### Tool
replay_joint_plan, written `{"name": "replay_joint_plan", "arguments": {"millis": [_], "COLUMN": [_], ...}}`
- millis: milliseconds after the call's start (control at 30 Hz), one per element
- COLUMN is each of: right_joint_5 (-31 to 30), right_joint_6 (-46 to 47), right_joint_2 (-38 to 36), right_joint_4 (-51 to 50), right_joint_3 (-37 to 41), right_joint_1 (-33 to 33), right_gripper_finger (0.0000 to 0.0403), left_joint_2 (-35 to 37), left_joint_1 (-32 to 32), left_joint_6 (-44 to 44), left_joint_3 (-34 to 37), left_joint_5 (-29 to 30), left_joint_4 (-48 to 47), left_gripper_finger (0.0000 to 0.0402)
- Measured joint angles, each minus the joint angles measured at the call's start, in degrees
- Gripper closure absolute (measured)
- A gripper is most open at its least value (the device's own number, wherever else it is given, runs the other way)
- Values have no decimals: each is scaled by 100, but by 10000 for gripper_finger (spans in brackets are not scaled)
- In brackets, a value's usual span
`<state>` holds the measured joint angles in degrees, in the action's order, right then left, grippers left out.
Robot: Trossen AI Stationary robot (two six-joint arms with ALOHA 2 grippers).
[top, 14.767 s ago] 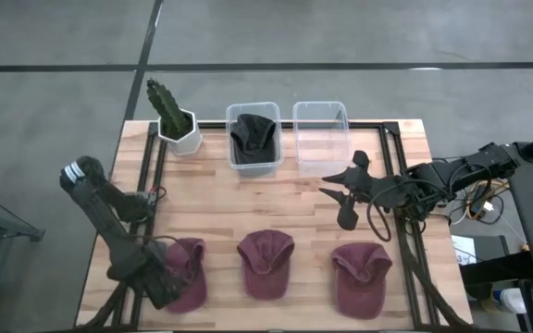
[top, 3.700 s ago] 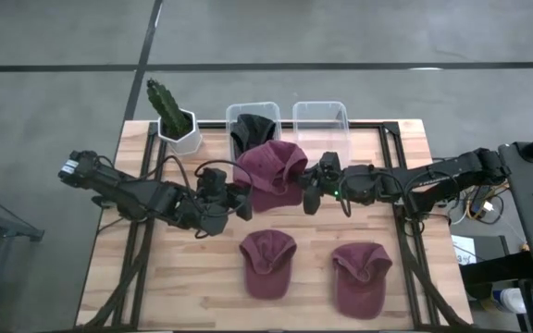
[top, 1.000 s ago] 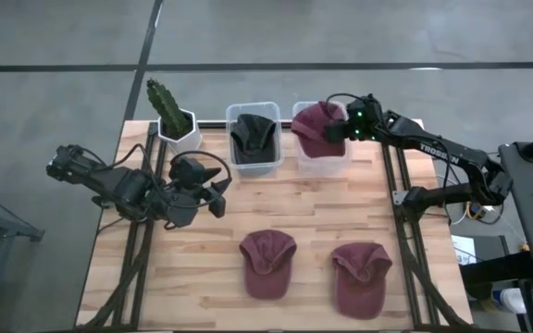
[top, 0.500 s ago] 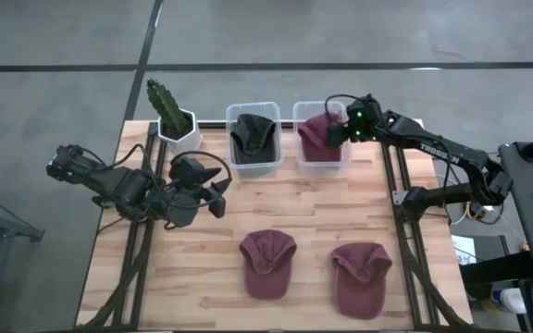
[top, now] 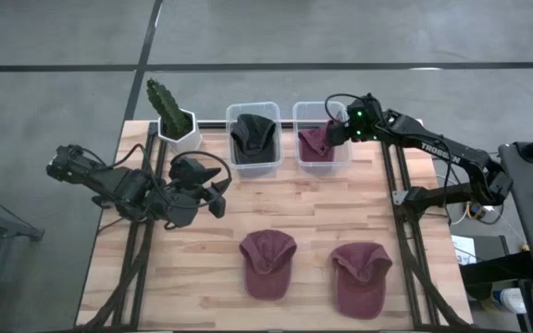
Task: Pick & Place hat
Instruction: Put the left red cap into the right transparent bin
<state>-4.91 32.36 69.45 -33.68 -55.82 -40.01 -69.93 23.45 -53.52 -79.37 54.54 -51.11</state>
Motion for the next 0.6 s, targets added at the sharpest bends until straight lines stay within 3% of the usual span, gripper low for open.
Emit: {"name": "replay_joint_plan", "arguments": {"millis": [267,600], "right_joint_5": [28,43], "right_joint_6": [-121,-420], "right_joint_2": [0,470], "right_joint_4": [1,3], "right_joint_3": [-2,-5], "right_joint_1": [0,36], "right_gripper_finger": [281,325], "left_joint_2": [0,0], "left_joint_1": [0,1], "left_joint_6": [0,-44], "left_joint_3": [0,183], "left_joint_5": [0,22], "left_joint_4": [0,36], "left_gripper_finger": [202,202]}}
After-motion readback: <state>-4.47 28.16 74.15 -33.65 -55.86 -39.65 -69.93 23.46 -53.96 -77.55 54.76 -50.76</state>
